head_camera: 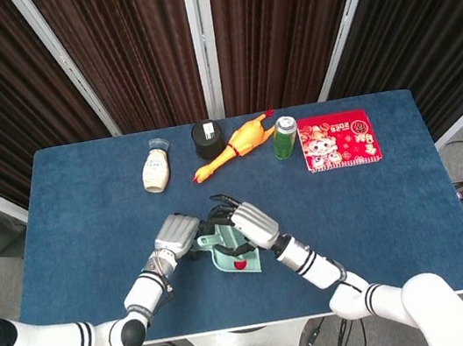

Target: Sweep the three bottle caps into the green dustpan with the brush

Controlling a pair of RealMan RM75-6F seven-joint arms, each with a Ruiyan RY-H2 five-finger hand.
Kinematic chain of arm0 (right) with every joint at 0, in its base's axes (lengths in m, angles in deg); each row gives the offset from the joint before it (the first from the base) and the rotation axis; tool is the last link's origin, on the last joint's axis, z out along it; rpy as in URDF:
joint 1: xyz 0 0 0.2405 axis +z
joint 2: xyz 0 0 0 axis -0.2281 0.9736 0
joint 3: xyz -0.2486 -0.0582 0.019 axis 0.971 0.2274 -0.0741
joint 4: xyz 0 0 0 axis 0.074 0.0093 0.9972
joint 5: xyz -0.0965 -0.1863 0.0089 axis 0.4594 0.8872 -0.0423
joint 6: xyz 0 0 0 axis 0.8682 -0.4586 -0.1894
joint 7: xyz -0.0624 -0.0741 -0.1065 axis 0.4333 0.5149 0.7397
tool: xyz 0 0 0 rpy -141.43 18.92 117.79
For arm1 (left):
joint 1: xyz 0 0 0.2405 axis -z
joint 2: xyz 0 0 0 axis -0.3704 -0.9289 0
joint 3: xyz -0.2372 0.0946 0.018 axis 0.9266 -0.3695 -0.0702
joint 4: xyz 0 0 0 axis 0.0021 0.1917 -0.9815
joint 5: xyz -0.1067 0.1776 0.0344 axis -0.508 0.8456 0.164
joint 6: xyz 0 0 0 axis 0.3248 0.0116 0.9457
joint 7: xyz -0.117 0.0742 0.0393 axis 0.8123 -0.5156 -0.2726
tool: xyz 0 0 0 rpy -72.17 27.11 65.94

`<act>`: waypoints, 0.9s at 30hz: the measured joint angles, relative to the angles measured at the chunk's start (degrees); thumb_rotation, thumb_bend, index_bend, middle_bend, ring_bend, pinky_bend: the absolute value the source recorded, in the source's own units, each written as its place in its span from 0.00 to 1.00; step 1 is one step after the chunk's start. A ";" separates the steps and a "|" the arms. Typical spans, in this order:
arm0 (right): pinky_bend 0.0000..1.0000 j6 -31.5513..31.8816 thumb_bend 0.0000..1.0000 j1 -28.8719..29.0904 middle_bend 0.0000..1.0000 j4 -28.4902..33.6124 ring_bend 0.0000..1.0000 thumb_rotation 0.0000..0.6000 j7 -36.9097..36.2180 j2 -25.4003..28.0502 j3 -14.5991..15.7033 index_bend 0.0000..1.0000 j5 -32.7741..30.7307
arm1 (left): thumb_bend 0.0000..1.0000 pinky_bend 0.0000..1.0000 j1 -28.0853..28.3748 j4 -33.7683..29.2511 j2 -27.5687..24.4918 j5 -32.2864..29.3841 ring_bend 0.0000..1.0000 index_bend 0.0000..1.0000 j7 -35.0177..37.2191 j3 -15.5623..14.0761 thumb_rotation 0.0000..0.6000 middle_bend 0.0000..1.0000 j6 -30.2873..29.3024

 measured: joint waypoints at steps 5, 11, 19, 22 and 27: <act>0.10 0.94 0.64 -1.63 0.68 4.00 0.31 1.00 3.07 7.26 1.35 0.76 0.80 | 0.34 0.29 -0.44 -1.15 -1.29 1.56 0.37 0.30 0.78 -0.14 1.00 0.44 -0.17; 0.09 -3.14 0.63 -3.81 0.66 11.63 0.26 1.00 11.96 19.27 4.31 0.72 0.19 | 0.31 0.28 -1.22 -2.06 -2.01 3.59 0.29 0.23 2.08 -0.17 1.00 0.35 -0.90; 0.04 -17.36 0.59 -4.67 0.50 18.11 0.14 1.00 27.82 26.61 7.42 0.48 -4.52 | 0.24 0.28 -4.97 -3.25 -4.60 9.04 0.28 0.23 7.02 0.12 1.00 0.33 -4.54; 0.02 -21.62 0.51 -4.73 0.39 18.78 0.07 1.00 34.36 26.72 7.67 0.27 -7.15 | 0.23 0.28 -7.21 -3.36 -6.11 12.48 0.28 0.23 8.80 -0.11 1.00 0.34 -7.42; 0.00 -26.72 0.40 -5.23 0.22 20.54 0.00 1.00 43.80 26.45 7.42 0.00 -12.62 | 0.21 0.26 -12.32 -3.53 -9.80 18.48 0.28 0.23 14.30 -0.66 1.00 0.34 -12.33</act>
